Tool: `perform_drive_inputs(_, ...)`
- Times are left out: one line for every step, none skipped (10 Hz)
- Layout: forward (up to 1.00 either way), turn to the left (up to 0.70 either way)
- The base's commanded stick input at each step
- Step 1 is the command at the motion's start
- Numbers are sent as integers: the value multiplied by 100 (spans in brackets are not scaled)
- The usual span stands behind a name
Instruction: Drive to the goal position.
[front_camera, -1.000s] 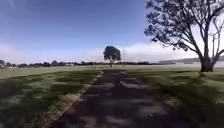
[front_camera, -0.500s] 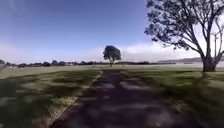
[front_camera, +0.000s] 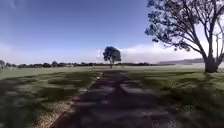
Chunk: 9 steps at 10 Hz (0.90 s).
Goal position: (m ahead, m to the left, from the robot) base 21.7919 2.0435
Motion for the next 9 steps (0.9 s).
perform_drive_inputs(45, 0)
perform_drive_inputs(45, 0)
perform_drive_inputs(45, 0)
perform_drive_inputs(45, 0)
perform_drive_inputs(45, 0)
perform_drive_inputs(45, 0)
perform_drive_inputs(45, 0)
perform_drive_inputs(45, 0)
perform_drive_inputs(45, 0)
